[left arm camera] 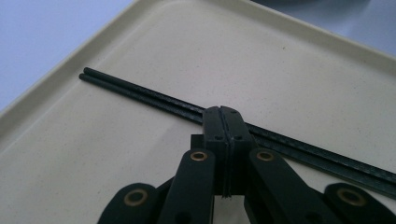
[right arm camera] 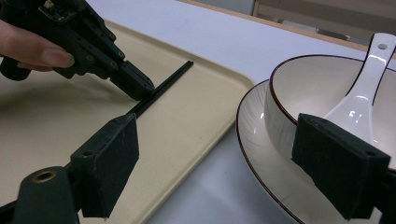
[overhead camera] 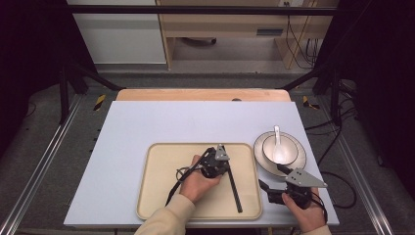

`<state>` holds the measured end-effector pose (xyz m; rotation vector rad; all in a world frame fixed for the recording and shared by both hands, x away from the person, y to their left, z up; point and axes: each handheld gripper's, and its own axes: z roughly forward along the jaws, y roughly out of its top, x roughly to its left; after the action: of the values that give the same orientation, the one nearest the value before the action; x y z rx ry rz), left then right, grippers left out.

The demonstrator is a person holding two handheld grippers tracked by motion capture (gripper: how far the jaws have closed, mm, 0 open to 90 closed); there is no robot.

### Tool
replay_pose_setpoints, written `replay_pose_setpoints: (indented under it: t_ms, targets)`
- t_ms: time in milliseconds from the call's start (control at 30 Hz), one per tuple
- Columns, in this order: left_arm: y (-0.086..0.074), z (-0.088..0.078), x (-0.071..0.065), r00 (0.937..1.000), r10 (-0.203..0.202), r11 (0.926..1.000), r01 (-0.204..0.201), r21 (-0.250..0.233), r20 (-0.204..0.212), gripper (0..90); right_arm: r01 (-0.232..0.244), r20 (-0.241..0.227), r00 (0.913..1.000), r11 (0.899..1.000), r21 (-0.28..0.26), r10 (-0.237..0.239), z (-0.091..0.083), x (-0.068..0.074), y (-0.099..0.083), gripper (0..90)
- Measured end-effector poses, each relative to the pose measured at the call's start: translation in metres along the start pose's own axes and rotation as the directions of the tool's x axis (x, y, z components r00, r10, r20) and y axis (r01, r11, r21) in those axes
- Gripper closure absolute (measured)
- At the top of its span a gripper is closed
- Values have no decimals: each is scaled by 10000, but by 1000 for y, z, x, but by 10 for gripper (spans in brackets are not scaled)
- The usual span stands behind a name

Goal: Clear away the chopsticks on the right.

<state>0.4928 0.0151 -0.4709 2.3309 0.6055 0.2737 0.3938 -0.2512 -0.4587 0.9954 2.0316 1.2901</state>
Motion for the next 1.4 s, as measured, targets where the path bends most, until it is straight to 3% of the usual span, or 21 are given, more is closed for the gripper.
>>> replay_pose_setpoints:
  t_ms: [1133, 1300, 1400]
  targets:
    - [9, 9, -6, 9996, 182, 9997, -179, -148, 230, 900, 142, -192, 9997, 9999, 9, -142, 2, 1, 0, 140]
    - [10, 3, -7, 9992, 333, 9982, -321, -505, 229, 895, 109, -273, 9996, 9999, -121, -112, 1, 1, 1, 137]
    - [9, -5, -10, 9985, 495, 9934, -468, -1044, 231, 820, 125, -260, 9996, 9998, -182, -130, 1, 1, 2, 133]
